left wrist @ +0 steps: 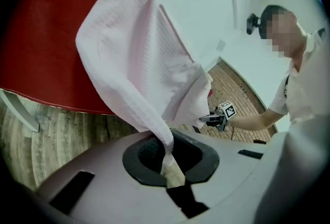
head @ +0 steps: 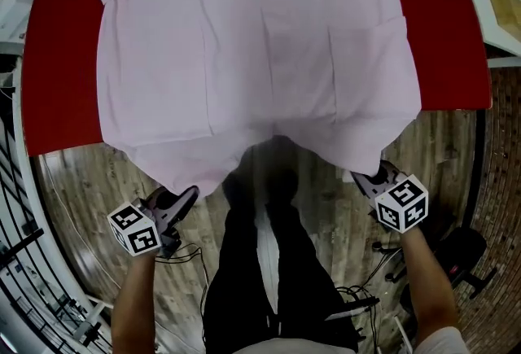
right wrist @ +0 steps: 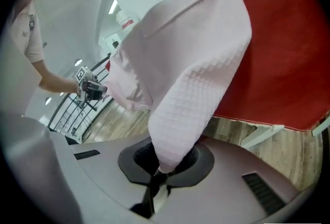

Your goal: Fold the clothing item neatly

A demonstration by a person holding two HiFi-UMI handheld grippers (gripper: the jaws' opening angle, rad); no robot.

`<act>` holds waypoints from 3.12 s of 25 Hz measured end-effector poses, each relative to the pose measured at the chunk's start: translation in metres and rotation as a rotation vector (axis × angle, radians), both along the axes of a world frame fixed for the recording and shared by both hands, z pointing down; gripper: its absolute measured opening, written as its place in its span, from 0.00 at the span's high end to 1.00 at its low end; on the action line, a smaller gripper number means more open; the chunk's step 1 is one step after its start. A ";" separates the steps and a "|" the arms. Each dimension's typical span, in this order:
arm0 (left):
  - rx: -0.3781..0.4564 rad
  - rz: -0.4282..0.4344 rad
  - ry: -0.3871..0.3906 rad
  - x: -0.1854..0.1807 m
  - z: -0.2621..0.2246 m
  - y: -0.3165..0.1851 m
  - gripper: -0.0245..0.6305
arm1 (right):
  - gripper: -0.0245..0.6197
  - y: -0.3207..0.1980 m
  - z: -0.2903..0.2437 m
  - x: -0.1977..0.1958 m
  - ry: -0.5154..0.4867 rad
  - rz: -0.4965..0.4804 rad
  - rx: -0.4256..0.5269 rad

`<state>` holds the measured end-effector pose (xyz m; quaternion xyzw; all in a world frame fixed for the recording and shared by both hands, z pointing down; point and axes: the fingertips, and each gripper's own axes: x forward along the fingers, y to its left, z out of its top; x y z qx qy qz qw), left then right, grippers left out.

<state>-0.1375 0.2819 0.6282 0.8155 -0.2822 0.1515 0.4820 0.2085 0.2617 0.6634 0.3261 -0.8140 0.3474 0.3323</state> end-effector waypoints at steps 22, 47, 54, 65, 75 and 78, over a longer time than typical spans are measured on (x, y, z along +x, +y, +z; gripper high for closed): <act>0.118 0.014 0.172 0.017 -0.205 0.001 0.94 | 0.93 -0.009 -0.207 -0.009 -0.115 -0.035 0.096; 0.517 0.112 0.263 -0.011 -0.396 -0.112 0.94 | 0.93 -0.140 -0.398 -0.022 -0.121 -0.025 0.421; 0.544 0.165 0.298 -0.025 -0.408 -0.176 0.94 | 0.93 -0.202 -0.400 -0.005 -0.092 0.089 0.450; 0.533 0.236 0.331 -0.048 -0.403 -0.262 0.94 | 0.93 -0.281 -0.385 -0.013 0.022 0.144 0.465; 0.516 0.265 0.354 -0.060 -0.387 -0.312 0.94 | 0.93 -0.339 -0.366 -0.027 0.149 0.093 0.466; 0.529 0.269 0.359 -0.061 -0.389 -0.319 0.94 | 0.93 -0.346 -0.371 -0.034 0.166 0.070 0.472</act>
